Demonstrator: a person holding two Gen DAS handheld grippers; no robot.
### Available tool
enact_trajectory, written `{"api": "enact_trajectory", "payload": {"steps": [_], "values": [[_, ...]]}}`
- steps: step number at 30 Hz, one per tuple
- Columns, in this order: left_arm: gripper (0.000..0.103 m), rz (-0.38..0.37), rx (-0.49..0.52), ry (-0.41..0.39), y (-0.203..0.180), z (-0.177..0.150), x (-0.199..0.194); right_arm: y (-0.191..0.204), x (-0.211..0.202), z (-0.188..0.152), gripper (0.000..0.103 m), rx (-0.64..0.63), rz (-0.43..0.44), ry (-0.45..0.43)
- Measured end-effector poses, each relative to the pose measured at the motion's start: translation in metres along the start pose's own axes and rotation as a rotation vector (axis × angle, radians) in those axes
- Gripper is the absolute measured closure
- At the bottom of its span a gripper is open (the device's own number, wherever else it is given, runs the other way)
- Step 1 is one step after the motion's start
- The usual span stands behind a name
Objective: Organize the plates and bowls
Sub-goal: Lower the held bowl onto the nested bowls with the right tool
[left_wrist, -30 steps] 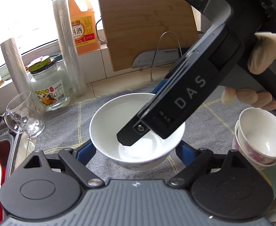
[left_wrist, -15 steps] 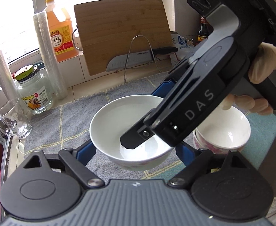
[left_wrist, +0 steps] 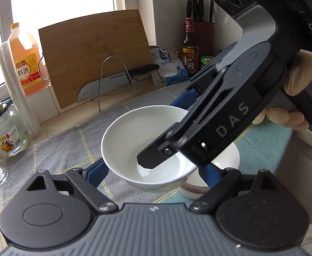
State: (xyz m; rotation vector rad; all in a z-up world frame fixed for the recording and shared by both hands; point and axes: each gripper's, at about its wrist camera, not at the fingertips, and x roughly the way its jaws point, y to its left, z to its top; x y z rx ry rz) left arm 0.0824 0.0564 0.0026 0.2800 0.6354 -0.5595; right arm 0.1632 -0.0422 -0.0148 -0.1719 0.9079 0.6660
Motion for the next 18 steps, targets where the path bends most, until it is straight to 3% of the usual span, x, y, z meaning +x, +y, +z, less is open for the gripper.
{"api": "enact_trajectory", "payload": {"steps": [9,18], "values": [[0.013,-0.078,0.031,0.004,-0.021,0.006,0.013,-0.018,-0.019,-0.025,0.02,0.066,-0.053,-0.006],[0.013,-0.111,0.038,0.031,-0.031,0.008,0.022,-0.028,-0.021,-0.04,0.02,0.097,-0.065,0.009]]}}
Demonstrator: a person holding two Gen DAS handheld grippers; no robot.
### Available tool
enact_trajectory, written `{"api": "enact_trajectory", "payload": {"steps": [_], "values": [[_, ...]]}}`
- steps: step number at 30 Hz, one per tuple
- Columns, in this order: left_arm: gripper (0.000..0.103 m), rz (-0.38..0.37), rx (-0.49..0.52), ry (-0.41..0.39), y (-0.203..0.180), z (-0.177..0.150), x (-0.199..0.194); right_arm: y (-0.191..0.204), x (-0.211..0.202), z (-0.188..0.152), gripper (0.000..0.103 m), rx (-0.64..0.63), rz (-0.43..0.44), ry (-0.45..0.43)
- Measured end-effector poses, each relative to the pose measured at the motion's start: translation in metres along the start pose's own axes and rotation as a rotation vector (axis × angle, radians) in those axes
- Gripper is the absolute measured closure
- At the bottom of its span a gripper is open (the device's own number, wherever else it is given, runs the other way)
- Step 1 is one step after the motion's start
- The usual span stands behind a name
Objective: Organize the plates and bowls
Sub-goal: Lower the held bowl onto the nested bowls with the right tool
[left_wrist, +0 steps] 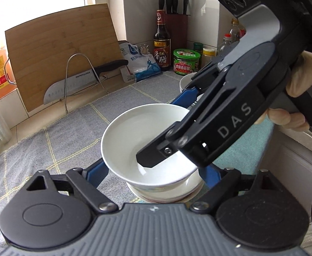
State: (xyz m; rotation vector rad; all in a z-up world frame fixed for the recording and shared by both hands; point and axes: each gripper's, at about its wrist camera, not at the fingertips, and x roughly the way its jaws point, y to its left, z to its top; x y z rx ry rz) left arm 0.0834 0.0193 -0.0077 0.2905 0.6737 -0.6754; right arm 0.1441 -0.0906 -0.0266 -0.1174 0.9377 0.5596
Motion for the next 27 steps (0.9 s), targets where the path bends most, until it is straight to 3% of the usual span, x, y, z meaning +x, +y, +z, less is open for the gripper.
{"api": "enact_trajectory", "payload": {"steps": [27], "values": [[0.013,-0.032,-0.008,0.044,0.005,-0.001,0.018,-0.012,0.014,-0.015,0.02,0.005,-0.005,0.035]]}}
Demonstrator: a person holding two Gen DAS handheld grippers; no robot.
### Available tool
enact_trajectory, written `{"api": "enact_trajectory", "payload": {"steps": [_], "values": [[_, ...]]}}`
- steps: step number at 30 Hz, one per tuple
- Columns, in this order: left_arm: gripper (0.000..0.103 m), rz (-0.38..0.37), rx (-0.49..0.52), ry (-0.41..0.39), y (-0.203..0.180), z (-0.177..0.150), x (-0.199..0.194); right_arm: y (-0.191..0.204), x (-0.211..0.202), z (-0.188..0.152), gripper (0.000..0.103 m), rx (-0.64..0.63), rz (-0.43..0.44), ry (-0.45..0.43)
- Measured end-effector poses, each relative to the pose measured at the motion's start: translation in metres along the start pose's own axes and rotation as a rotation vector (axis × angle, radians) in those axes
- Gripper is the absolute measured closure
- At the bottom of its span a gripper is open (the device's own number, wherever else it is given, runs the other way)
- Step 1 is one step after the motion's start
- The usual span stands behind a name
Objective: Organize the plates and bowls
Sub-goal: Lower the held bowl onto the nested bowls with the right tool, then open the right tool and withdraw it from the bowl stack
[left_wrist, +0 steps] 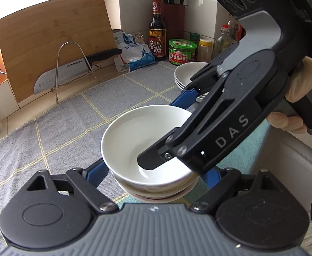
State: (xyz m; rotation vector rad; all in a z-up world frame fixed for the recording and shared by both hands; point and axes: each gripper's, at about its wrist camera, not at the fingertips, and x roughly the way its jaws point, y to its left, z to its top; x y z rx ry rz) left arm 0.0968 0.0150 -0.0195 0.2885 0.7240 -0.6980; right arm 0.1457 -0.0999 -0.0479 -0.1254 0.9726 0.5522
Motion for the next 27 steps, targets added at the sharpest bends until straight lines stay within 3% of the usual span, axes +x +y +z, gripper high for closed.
{"api": "enact_trajectory", "payload": {"steps": [16,20,23,27], "values": [[0.011,-0.023,-0.02,0.006,0.0037,0.0002,0.0018,-0.0014,0.0003,-0.0005,0.019,-0.013,0.002,-0.003],[0.01,-0.034,-0.013,0.013,0.0043,-0.0014,0.0037,0.0002,0.0007,-0.0009,0.012,-0.019,0.008,-0.003],[0.009,-0.03,0.003,0.002,0.002,-0.0018,0.0014,0.0028,-0.0002,-0.0006,0.002,-0.036,-0.027,-0.016],[0.009,-0.032,-0.003,0.0,0.0043,-0.0022,-0.0016,0.0013,-0.0044,0.0004,0.0,-0.036,-0.038,-0.034]]}}
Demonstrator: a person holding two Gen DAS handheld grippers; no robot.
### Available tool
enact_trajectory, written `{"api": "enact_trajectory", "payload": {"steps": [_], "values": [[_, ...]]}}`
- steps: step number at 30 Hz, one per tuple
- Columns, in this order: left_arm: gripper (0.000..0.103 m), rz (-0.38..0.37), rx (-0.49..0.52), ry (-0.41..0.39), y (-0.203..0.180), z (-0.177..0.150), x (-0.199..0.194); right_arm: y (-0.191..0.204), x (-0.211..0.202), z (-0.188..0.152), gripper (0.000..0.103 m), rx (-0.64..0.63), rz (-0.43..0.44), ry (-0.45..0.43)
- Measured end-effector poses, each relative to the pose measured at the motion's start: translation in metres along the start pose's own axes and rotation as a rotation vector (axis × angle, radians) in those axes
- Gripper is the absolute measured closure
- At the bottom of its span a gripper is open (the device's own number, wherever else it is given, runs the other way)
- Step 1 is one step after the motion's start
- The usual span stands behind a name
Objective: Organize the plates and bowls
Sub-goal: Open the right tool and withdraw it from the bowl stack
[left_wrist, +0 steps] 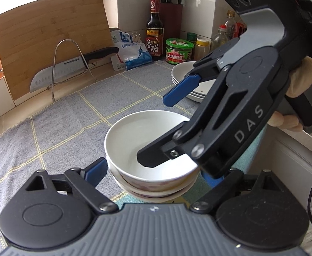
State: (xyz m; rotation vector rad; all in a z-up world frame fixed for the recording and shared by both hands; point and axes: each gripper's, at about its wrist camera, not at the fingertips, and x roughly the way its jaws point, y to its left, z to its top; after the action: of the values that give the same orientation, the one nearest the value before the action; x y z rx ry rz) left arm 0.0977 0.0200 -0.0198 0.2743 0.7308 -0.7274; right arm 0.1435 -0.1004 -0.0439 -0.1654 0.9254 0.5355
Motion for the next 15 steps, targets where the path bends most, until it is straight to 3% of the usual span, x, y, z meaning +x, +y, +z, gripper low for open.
{"api": "enact_trajectory", "payload": {"steps": [15], "values": [[0.009,-0.038,0.028,-0.005,0.018,-0.011,-0.025,0.018,-0.018,-0.005,0.0,-0.059,-0.043,-0.015]]}}
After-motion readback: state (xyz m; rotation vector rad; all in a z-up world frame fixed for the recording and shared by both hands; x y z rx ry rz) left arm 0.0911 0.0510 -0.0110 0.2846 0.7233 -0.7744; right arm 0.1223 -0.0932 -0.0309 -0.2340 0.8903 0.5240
